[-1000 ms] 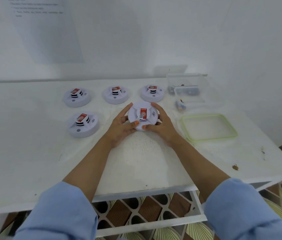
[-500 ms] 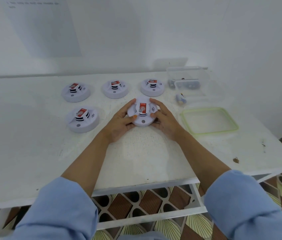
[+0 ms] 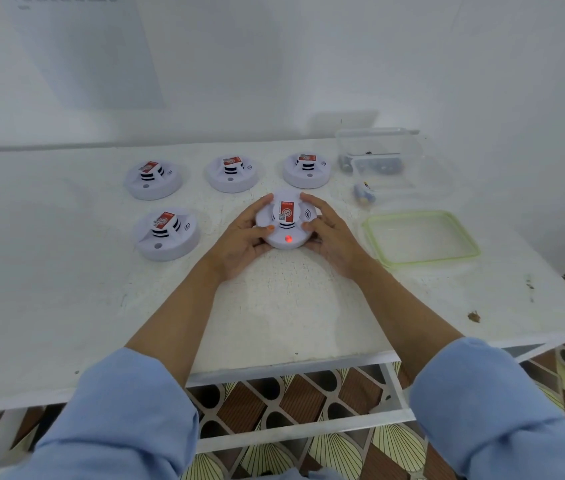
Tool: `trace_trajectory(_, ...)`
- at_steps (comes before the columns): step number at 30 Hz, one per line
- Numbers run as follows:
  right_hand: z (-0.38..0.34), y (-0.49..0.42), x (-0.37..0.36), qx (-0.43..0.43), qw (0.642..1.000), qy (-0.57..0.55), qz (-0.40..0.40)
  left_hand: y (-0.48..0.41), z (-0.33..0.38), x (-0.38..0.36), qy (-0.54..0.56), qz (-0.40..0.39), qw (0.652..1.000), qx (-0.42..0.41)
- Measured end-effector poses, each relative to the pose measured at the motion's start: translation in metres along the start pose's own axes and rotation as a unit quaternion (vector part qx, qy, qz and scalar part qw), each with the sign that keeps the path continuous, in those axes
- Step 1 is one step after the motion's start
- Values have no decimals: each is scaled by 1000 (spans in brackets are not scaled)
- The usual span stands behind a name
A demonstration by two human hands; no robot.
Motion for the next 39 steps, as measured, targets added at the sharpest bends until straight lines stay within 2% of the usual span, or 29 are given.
trace_trajectory(39, 2, -1, 3, 6, 1000, 3, -10, 3, 3, -3, 9, 25, 1000, 10)
Point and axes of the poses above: each hand's wrist, its own y-axis away from the middle knuckle, its own x-axis out of the back of the hand, z = x × y, the point moved 1 cm from there along -y, towards the middle knuckle, and after that the axes turned 6 degrees about -y, right-handed, at the moved point
